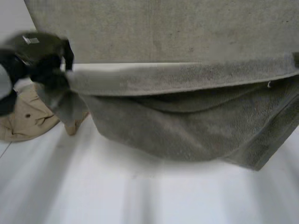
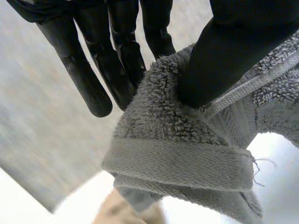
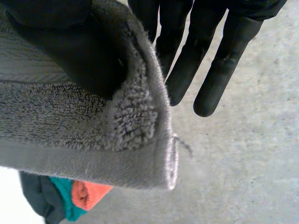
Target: Fold the laundry.
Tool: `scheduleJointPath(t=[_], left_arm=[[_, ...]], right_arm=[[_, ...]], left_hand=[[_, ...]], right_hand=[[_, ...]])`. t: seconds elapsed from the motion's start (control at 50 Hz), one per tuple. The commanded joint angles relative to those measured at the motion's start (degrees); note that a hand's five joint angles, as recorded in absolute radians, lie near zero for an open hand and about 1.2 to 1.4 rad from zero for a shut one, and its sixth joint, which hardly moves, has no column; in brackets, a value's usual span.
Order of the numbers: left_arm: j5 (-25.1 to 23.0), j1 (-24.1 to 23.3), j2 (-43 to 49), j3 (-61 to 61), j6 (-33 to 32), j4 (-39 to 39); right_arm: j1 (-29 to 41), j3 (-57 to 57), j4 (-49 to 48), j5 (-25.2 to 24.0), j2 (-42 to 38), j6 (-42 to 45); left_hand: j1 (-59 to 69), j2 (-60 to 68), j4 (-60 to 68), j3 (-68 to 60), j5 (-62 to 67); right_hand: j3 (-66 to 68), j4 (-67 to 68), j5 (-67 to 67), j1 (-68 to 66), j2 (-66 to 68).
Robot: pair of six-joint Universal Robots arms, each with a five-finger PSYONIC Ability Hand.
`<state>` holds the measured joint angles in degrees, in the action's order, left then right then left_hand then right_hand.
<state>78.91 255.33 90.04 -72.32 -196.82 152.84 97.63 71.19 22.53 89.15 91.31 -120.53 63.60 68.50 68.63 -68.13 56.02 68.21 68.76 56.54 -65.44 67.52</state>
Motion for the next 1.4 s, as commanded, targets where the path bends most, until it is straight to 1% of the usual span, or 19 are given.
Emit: scheduleJointPath(t=[0.02, 0.08, 0.12, 0.2, 0.24, 0.26, 0.32, 0.34, 0.4, 0.42, 0.5, 0.56, 0.68, 0.84, 0.92, 1.0, 1.12, 1.32, 1.4], left_arm=[[-2.8, 1.0, 16.0, 0.6, 0.7, -1.1], [-2.0, 0.8, 21.6, 4.1, 1.0, 0.5], [-1.3, 0.2, 27.4, 10.1, 1.0, 2.7], [0.1, -1.9, 34.2, 21.9, 0.7, 8.0], [1.2, -2.8, 36.0, 27.1, 0.7, 11.5], [2.7, -3.6, 37.0, 31.9, 0.6, 15.8], [4.4, -4.4, 37.0, 36.3, 0.6, 22.7], [5.7, -4.8, 37.0, 37.2, 0.6, 28.5], [7.4, -5.8, 36.3, 36.0, 0.6, 37.6], [8.4, -6.6, 35.3, 34.1, 0.6, 42.8], [8.5, -7.0, 32.0, 25.1, 0.6, 50.4], [7.9, -6.7, 30.7, 17.2, 0.6, 51.9], [8.0, -6.6, 32.1, 8.2, 0.3, 52.5], [8.0, -6.7, 38.1, -2.5, 0.1, 51.9], [8.2, -6.7, 38.6, -8.7, -1.1, 50.8], [8.1, -6.8, 38.0, -13.0, -4.2, 48.1], [8.0, -6.3, 34.4, -15.1, -6.6, 44.5], [7.9, -6.4, 34.2, -14.3, -6.6, 44.6], [7.9, -6.7, 36.5, -12.3, -7.0, 45.0]], right_arm=[[0.3, 1.1, -1.1, 0.2, -9.7, -0.1], [0.5, -1.4, -3.0, 0.5, -16.3, -0.8], [0.5, -3.5, -4.8, 0.8, -19.5, -1.0], [2.2, -10.3, -12.8, 1.5, -27.3, -2.3], [4.2, -16.8, -20.0, 3.3, -30.9, -3.8], [4.8, -18.8, -22.7, 4.2, -31.7, -4.4], [6.2, -24.7, -34.8, 6.9, -33.0, -6.2], [6.3, -25.4, -38.2, 7.3, -33.0, -6.6], [6.5, -24.8, -50.2, 7.6, -31.9, -7.6], [6.6, -24.0, -52.0, 7.6, -31.6, -7.7], [7.7, -18.5, -52.9, 7.3, -29.8, -7.9], [9.0, -13.1, -51.3, 6.7, -29.6, -8.8], [10.0, -5.9, -47.9, 4.3, -30.3, -10.6], [10.0, 0.3, -41.4, 3.7, -37.8, -12.6], [9.7, 4.0, -38.4, 3.6, -38.5, -12.6], [9.7, 8.6, -37.6, 3.0, -37.7, -12.6], [8.6, 13.5, -37.6, 1.3, -36.5, -12.5], [6.9, 17.5, -37.7, 0.1, -34.7, -12.6], [6.9, 18.0, -37.6, 0.1, -34.6, -12.6]], left_hand=[[16.4, 11.5, 11.4, -11.9, 14.0], [16.4, 11.5, 11.4, -11.9, 14.0], [16.4, 11.5, 11.4, -11.9, 14.0], [16.4, 11.5, 11.4, -11.9, 14.0], [16.4, 11.5, 11.4, -11.9, 14.0], [16.4, 11.5, 11.4, -11.9, 14.0], [16.4, 11.5, 11.4, -11.9, 14.0], [16.4, 11.5, 11.4, -11.9, 14.0], [16.4, 11.5, 11.4, -11.9, 14.0], [16.4, 11.5, 11.4, -11.9, 14.0], [16.4, 11.5, 11.4, -11.9, 14.0], [16.4, 11.5, 11.4, -11.9, 14.0], [16.4, 11.5, 11.4, -11.9, 14.0], [14.7, 9.8, 9.7, -10.2, 12.3], [-0.2, -5.1, -5.2, 4.7, -2.6], [-8.4, -13.3, -13.5, 13.0, -10.9], [-17.6, -22.5, -22.6, 22.1, -20.0], [-17.7, -22.6, -22.8, 22.3, -20.1], [-17.7, -22.6, -22.8, 22.3, -20.1]], right_hand=[[11.8, 11.2, 13.5, -14.6, 12.5], [11.8, 11.2, 13.5, -14.6, 12.5], [11.8, 11.2, 13.5, -14.6, 12.5], [11.8, 11.2, 13.5, -14.6, 12.5], [11.8, 11.2, 13.5, -14.6, 12.5], [11.8, 11.2, 13.5, -14.6, 12.5], [11.8, 11.2, 13.5, -14.6, 12.5], [11.8, 11.2, 13.5, -14.6, 12.5], [11.8, 11.2, 13.5, -14.6, 12.5], [11.8, 11.2, 13.5, -14.6, 12.5], [11.8, 11.2, 13.5, -14.6, 12.5], [11.8, 11.2, 13.5, -14.6, 12.5], [11.8, 11.2, 13.5, -14.6, 12.5], [11.8, 11.2, 13.5, -14.6, 12.5], [11.8, 11.2, 13.5, -14.6, 12.5], [11.8, 11.2, 13.5, -14.6, 12.5], [11.8, 11.2, 13.5, -14.6, 12.5], [11.8, 11.2, 13.5, -14.6, 12.5], [11.8, 11.2, 13.5, -14.6, 12.5]])
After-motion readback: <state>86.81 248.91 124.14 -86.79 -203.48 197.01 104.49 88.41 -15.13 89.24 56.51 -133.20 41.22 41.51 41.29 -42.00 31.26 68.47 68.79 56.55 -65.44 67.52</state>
